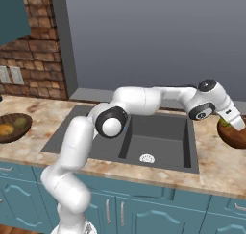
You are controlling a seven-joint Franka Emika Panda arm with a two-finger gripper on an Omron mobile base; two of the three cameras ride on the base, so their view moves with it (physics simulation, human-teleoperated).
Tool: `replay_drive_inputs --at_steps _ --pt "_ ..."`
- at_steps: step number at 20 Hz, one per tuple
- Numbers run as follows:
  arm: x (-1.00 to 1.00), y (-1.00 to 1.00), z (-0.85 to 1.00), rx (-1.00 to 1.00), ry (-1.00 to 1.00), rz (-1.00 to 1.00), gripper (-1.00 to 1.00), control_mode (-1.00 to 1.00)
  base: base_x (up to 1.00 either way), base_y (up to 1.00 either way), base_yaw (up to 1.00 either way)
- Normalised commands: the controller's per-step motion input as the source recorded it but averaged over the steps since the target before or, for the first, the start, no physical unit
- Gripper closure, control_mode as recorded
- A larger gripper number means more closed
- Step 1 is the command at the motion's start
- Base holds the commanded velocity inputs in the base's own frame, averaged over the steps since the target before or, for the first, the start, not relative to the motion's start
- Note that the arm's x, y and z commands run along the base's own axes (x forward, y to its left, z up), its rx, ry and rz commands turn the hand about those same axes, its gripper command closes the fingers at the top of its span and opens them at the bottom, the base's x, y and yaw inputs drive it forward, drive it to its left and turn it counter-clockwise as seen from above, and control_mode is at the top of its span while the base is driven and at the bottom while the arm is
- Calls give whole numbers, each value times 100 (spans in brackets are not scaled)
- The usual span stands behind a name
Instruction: Pick the potatos from the sink and place them in one bowl. Place the pear in the other bowl. Then turn off the sink faucet.
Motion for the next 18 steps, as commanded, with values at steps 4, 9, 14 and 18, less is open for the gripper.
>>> replay_drive_inputs --at_steps 4,9,14,18 --pt "21 -11 -6 0 0 0 100 -100 0 0 0" --pt "18 -2 -21 0 0 -1 100 -100 0 0 0" --pt "26 -12 -21 0 0 -1 100 -100 0 0 0" --pt "28 -34 -24 0 0 -1 100 -100 0 0 0"
